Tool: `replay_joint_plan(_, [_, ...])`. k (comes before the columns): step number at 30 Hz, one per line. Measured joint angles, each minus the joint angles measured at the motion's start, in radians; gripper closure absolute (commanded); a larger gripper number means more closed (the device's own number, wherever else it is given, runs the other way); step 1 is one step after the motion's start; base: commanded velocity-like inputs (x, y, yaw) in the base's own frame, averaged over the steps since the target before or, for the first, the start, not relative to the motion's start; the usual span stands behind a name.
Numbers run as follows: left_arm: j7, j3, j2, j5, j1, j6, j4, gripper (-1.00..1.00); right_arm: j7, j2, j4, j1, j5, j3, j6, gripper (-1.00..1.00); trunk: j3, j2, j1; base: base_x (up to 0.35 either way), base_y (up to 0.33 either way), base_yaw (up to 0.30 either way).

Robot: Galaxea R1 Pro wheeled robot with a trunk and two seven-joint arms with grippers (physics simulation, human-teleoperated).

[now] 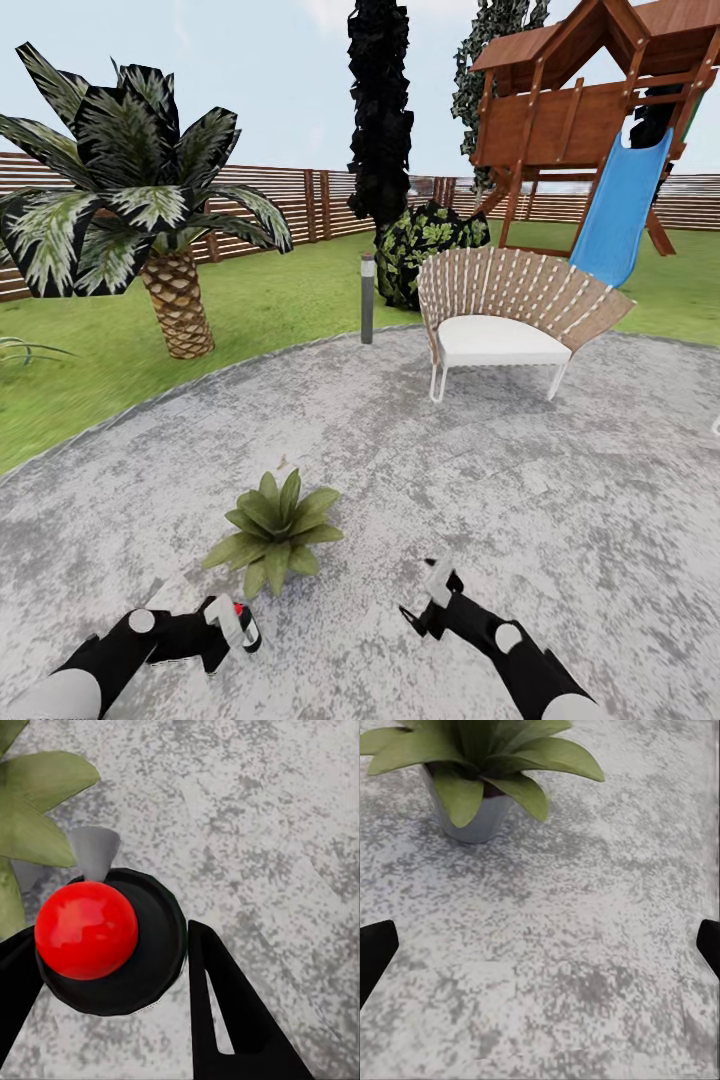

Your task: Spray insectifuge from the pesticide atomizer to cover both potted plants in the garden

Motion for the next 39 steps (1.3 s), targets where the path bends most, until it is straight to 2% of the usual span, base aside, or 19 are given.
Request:
replay_joint_plan(5, [-0.027, 0.001, 0.004, -0.006, -0.004, 0.008, -0.027, 1.00, -0.010, -0.003, -0.008, 0.002, -0.009, 0.000, 0.000, -1.00, 0.000, 0.000, 0.000, 0.000, 0.000, 0.000])
replay_joint_plan(9, [-0.050, -0.005, -0.002, -0.028, -0.006, 0.031, -0.050, 1.00, 0.009, -0.001, -0.023, -0.007, -0.009, 0.006, 0.001, -1.00, 0.000, 0.000, 0.000, 0.000, 0.000, 0.000])
replay_joint_plan(15, [-0.083, -0.007, -0.035, -0.057, -0.026, 0.066, -0.083, 1.00, 0.043, 0.004, -0.057, -0.038, -0.012, 0.007, 0.011, -1.00, 0.000, 0.000, 0.000, 0.000, 0.000, 0.000])
replay_joint_plan(18, [-0.100, -0.007, -0.052, -0.069, -0.044, 0.085, -0.101, 1.00, 0.060, 0.016, -0.074, -0.055, -0.012, 0.008, 0.028, -1.00, 0.000, 0.000, 0.000, 0.000, 0.000, 0.000])
replay_joint_plan(19, [-0.367, -0.010, -0.108, -0.306, -0.055, 0.246, -0.292, 1.00, 0.376, 0.019, -0.158, -0.087, -0.014, 0.008, 0.050, -1.00, 0.000, 0.000, 0.000, 0.000, 0.000, 0.000])
replay_joint_plan(20, [-0.419, -0.006, -0.136, -0.335, -0.079, 0.259, -0.315, 1.00, 0.448, 0.025, -0.163, -0.107, -0.014, 0.008, 0.065, -1.00, 0.000, 0.000, 0.000, 0.000, 0.000, 0.000])
replay_joint_plan(21, [-0.423, -0.007, -0.145, -0.355, -0.076, 0.265, -0.316, 1.00, 0.468, 0.033, -0.163, -0.122, -0.014, 0.008, 0.076, -1.00, 0.000, 0.000, 0.000, 0.000, 0.000, 0.000])
replay_joint_plan(25, [-0.428, -0.008, -0.152, -0.379, -0.087, 0.270, -0.316, 1.00, 0.536, 0.054, -0.164, -0.150, -0.013, 0.008, 0.088, -1.00, 0.000, 0.000, 0.000, 0.000, 0.000, 0.000])
replay_joint_plan(29, [-0.428, -0.008, -0.151, -0.381, -0.089, 0.270, -0.316, 1.00, 0.585, 0.064, -0.163, -0.173, -0.014, 0.008, 0.090, -1.00, 0.000, 0.000, 0.000, 0.000, 0.000, 0.000])
replay_joint_plan(35, [-0.428, -0.009, -0.156, -0.384, -0.090, 0.271, -0.316, 1.00, 0.644, 0.107, -0.164, -0.187, -0.013, 0.011, 0.092, -1.00, 0.000, 0.000, 0.000, 0.000, 0.000, 0.000])
replay_joint_plan(37, [-0.428, -0.008, -0.157, -0.402, -0.090, 0.272, -0.317, 1.00, 0.648, 0.112, -0.164, -0.192, -0.012, 0.011, 0.106, -1.00, 0.000, 0.000, 0.000, 0.000, 0.000, 0.000])
replay_joint_plan(39, [-0.427, -0.008, -0.171, -0.433, -0.090, 0.276, -0.317, 1.00, 0.652, 0.112, -0.165, -0.194, -0.013, 0.012, 0.150, -1.00, 0.000, 0.000, 0.000, 0.000, 0.000, 0.000])
